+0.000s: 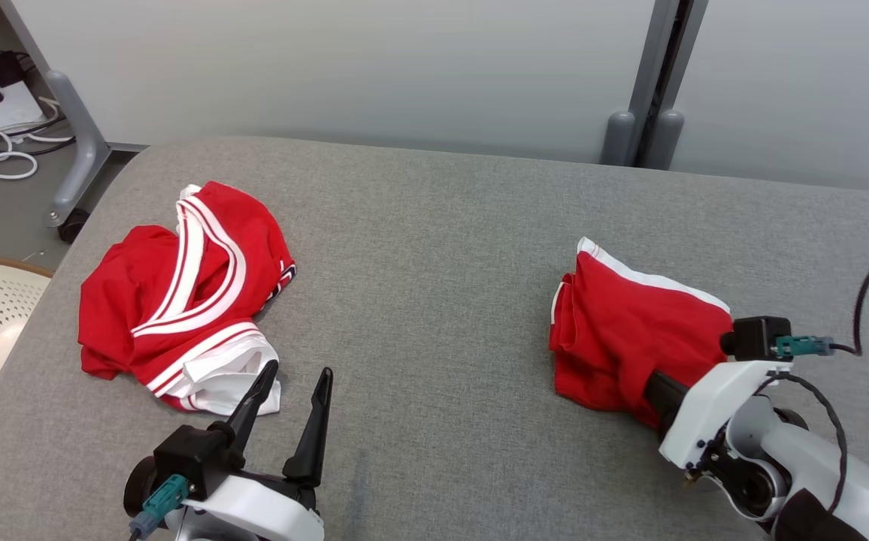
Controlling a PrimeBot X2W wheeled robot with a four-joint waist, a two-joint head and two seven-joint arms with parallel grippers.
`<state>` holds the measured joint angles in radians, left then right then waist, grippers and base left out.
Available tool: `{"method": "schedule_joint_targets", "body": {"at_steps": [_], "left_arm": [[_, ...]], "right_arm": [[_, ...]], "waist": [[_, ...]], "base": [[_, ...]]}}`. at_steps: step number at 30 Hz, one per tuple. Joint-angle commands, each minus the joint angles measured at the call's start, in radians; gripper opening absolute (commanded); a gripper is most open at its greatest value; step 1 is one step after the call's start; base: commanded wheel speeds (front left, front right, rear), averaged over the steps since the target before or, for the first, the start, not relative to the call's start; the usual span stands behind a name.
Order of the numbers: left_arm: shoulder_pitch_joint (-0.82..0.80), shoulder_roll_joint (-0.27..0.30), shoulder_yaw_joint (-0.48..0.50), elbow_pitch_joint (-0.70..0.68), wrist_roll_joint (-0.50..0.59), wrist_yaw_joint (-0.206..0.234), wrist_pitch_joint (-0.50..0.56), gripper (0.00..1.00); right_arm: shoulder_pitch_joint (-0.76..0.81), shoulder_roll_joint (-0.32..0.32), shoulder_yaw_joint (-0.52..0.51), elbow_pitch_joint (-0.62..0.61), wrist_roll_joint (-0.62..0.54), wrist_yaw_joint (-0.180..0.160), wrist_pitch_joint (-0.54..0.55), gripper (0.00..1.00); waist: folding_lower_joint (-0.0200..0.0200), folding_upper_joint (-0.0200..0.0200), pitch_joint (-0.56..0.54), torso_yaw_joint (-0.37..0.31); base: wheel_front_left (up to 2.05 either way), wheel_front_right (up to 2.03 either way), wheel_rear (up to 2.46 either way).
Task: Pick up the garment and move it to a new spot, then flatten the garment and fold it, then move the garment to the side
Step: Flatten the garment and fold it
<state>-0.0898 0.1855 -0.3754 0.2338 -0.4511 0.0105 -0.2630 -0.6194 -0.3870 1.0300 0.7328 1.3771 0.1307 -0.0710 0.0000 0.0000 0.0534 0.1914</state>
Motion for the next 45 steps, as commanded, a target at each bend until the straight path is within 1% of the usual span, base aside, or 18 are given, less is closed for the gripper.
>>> {"method": "schedule_joint_targets", "body": {"at_steps": [1,11,13,19,26,27,29,30,36,42,45], "left_arm": [[0.0,0.006,0.0,-0.004,-0.003,0.005,0.0,1.0],[-0.005,-0.001,-0.001,0.002,-0.003,0.003,-0.002,1.0],[-0.004,-0.001,-0.001,0.002,-0.002,0.002,-0.002,1.0],[-0.005,-0.001,-0.004,-0.021,0.01,0.009,-0.002,1.0],[0.017,0.01,0.0,-0.048,0.005,0.017,-0.001,1.0],[0.018,0.011,0.001,-0.052,0.002,0.019,-0.001,1.0],[0.02,0.015,0.005,-0.058,-0.001,0.02,0.0,1.0],[0.021,0.014,0.005,-0.063,0.0,0.022,0.001,1.0],[0.019,0.022,0.002,-0.08,0.0,0.026,0.009,1.0],[0.012,0.023,-0.007,-0.103,0.003,0.036,0.021,1.0],[0.007,0.022,-0.012,-0.113,0.006,0.037,0.022,1.0]], "right_arm": [[-0.012,0.007,0.007,0.004,-0.013,0.0,-0.007,0.0],[-0.032,0.121,0.093,0.008,-0.058,0.0,0.026,0.0],[-0.03,0.126,0.097,-0.011,-0.052,0.0,0.016,0.0],[-0.034,0.081,0.093,-0.075,-0.06,0.0,-0.051,0.0],[-0.021,-0.018,0.05,-0.159,-0.078,0.0,-0.143,0.0],[-0.017,-0.029,0.04,-0.163,-0.082,0.0,-0.154,0.16],[-0.008,-0.053,0.015,-0.169,-0.092,0.0,-0.169,0.57],[-0.003,-0.062,0.002,-0.169,-0.097,0.0,-0.174,1.0],[0.016,-0.085,-0.04,-0.157,-0.113,0.0,-0.181,1.0],[0.021,-0.076,-0.074,-0.133,-0.105,0.0,-0.152,1.0],[0.009,-0.071,-0.095,-0.107,-0.09,0.0,-0.115,1.0]], "waist": [[0.0,0.0,0.001,0.007],[0.0,0.0,0.007,0.017],[0.0,0.0,0.007,0.014],[0.0,0.0,-0.007,-0.014],[0.0,0.0,-0.022,-0.063],[0.0,0.0,-0.023,-0.07],[0.0,0.0,-0.024,-0.084],[0.0,0.0,-0.025,-0.091],[0.0,0.0,-0.028,-0.121],[0.0,0.0,-0.016,-0.131],[0.0,0.0,-0.005,-0.127]], "base": [[0.0,0.0,0.0],[0.0,0.0,0.0],[0.0,0.0,0.0],[0.0,0.0,0.0],[0.0,0.0,0.0],[0.0,0.0,0.0],[0.0,0.0,0.0],[0.0,0.0,0.0],[0.0,0.0,0.0],[0.0,0.0,0.0],[0.0,0.0,0.0]]}}
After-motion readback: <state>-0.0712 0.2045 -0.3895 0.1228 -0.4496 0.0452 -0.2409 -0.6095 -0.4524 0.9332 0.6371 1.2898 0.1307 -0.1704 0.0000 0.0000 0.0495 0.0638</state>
